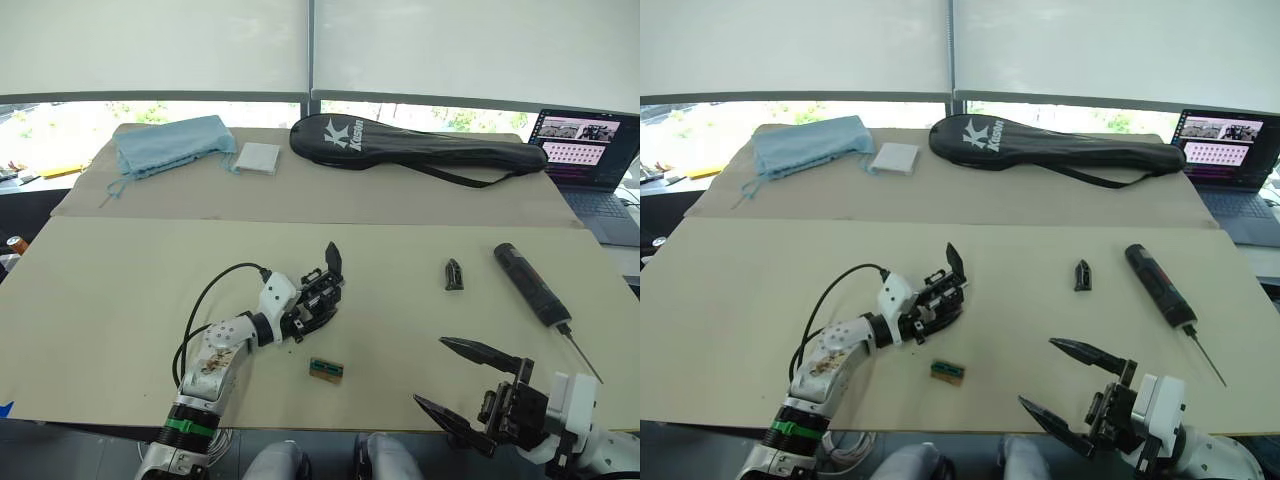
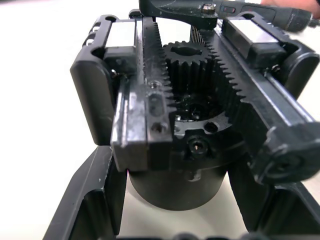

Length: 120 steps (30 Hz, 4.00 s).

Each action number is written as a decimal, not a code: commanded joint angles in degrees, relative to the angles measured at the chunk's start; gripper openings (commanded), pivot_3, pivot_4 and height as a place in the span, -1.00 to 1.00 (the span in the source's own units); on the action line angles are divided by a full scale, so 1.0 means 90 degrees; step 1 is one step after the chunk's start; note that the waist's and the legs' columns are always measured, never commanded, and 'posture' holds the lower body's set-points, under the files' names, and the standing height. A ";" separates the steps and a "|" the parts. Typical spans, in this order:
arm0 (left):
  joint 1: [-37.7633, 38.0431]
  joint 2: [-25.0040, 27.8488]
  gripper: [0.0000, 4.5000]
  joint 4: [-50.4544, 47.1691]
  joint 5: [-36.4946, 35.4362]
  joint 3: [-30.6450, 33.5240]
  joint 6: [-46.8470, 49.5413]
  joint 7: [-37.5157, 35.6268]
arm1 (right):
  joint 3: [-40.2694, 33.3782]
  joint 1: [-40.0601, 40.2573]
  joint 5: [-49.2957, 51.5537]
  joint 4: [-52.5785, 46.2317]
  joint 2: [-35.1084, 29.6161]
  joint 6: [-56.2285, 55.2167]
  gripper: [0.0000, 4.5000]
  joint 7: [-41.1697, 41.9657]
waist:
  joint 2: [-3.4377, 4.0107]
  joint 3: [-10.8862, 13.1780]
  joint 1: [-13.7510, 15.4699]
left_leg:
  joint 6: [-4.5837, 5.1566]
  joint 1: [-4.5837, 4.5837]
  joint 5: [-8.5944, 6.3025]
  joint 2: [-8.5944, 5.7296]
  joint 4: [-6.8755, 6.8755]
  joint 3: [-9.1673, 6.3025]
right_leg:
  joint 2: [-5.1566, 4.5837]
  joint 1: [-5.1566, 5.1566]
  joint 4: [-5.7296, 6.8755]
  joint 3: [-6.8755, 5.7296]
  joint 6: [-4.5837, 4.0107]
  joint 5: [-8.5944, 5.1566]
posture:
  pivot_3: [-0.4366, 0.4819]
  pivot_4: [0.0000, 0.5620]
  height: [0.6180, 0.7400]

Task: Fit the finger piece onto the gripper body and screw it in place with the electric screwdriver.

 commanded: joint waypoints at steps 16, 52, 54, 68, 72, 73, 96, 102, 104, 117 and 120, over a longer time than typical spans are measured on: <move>0.0358 0.0284 0.85 -0.0002 0.0061 -0.0076 -0.0672 0.0260 | -0.0024 -0.0295 0.0146 -0.0189 -0.0080 -0.0023 1.00 -0.0074 | 0.0012 -0.0008 -0.0023 | -0.0001 0.0007 0.0000 0.0000 0.0000 0.0000 | -0.0002 0.0005 0.0000 0.0002 -0.0001 0.0001 | -0.05 -0.47 1.00; -0.3277 0.0510 0.42 0.6260 0.0073 -0.0048 -0.4438 -0.4423 | -0.0132 -0.0206 0.0284 -0.0316 -0.0322 0.0236 1.00 -0.0121 | 0.0015 -0.0012 -0.0024 | 0.0001 0.0002 0.0001 -0.0008 0.0016 0.0001 | -0.0004 0.0011 -0.0001 -0.0010 0.0003 0.0004 | -0.05 -0.47 1.00; -0.3186 0.0493 0.01 0.6199 0.0018 0.0011 -0.4443 -0.4407 | -0.0108 -0.0198 0.0257 -0.0316 -0.0304 0.0223 1.00 -0.0126 | 0.0015 -0.0012 -0.0024 | 0.0001 0.0001 0.0001 -0.0008 0.0016 0.0001 | -0.0004 0.0011 -0.0001 -0.0010 0.0003 0.0004 | -0.05 -0.47 1.00; -0.0447 0.0649 0.01 0.0528 -0.0157 0.0457 -0.1373 -0.1653 | 0.0193 -0.0268 0.0208 -0.0314 -0.0322 0.0330 1.00 -0.0102 | 0.0017 -0.0012 -0.0006 | 0.0004 0.0000 -0.0002 -0.0003 0.0012 0.0001 | -0.0006 0.0005 -0.0002 0.0002 0.0003 0.0004 | -0.05 -0.47 1.00; -0.0097 0.0519 0.01 -0.0220 0.0124 0.0323 -0.0811 -0.0713 | 0.0256 -0.0367 0.0229 -0.0275 -0.0361 0.0370 1.00 -0.0126 | 0.0012 -0.0009 0.0031 | 0.0010 -0.0003 -0.0006 -0.0004 0.0013 0.0000 | -0.0009 0.0005 -0.0001 0.0002 0.0005 0.0004 | -0.05 -0.47 1.00; -0.0063 0.0505 0.01 -0.0294 0.0167 0.0283 -0.0762 -0.0580 | 0.0254 -0.0379 0.0243 -0.0279 -0.0373 0.0384 1.00 -0.0126 | 0.0013 -0.0009 0.0029 | 0.0010 -0.0004 -0.0006 -0.0004 0.0013 0.0000 | -0.0009 0.0005 -0.0002 0.0001 0.0006 0.0005 | -0.05 -0.47 1.00; -0.0128 0.0171 0.01 -0.0007 0.0458 -0.0375 -0.0728 0.0255 | 0.0188 -0.0495 0.0244 -0.0446 -0.0555 0.0580 1.00 -0.0314 | 0.0014 -0.0010 0.0037 | 0.0008 0.0003 -0.0005 -0.0008 0.0014 0.0000 | -0.0009 0.0012 -0.0002 -0.0001 0.0007 0.0005 | -0.05 -0.47 1.00; 0.0163 0.0106 0.01 -0.0267 0.0497 -0.0630 -0.0715 0.0345 | 0.0226 -0.0527 0.0147 -0.0446 -0.0506 0.0528 1.00 -0.0392 | 0.0015 -0.0010 0.0031 | 0.0008 0.0003 -0.0005 -0.0008 0.0013 0.0000 | -0.0009 0.0012 -0.0002 -0.0001 0.0007 0.0005 | -0.05 -0.47 1.00; 0.0160 0.0081 0.01 -0.0297 0.0514 -0.0670 -0.0685 0.0408 | 0.0237 -0.0520 0.0139 -0.0446 -0.0511 0.0526 1.00 -0.0390 | 0.0015 -0.0010 0.0037 | 0.0008 0.0003 -0.0005 -0.0008 0.0013 0.0000 | -0.0009 0.0012 -0.0003 -0.0001 0.0007 0.0004 | -0.05 -0.47 1.00; 0.0247 0.0190 0.79 -0.0322 0.0276 -0.0579 -0.0213 0.0383 | 0.0209 -0.0487 0.0149 -0.0372 -0.0527 0.0474 1.00 -0.0321 | 0.0017 -0.0012 0.0042 | 0.0009 0.0005 -0.0005 -0.0009 0.0014 0.0000 | -0.0011 0.0014 -0.0003 -0.0001 0.0009 0.0004 | -0.05 -0.47 1.00; 0.0306 0.0397 0.98 -0.0354 0.0187 -0.0448 -0.0217 0.0248 | 0.0136 -0.0402 0.0185 -0.0385 -0.0526 0.0453 1.00 -0.0286 | 0.0019 -0.0013 0.0009 | 0.0009 0.0006 -0.0005 -0.0008 0.0013 0.0000 | -0.0009 0.0014 -0.0002 -0.0001 0.0009 0.0004 | -0.05 -0.47 1.00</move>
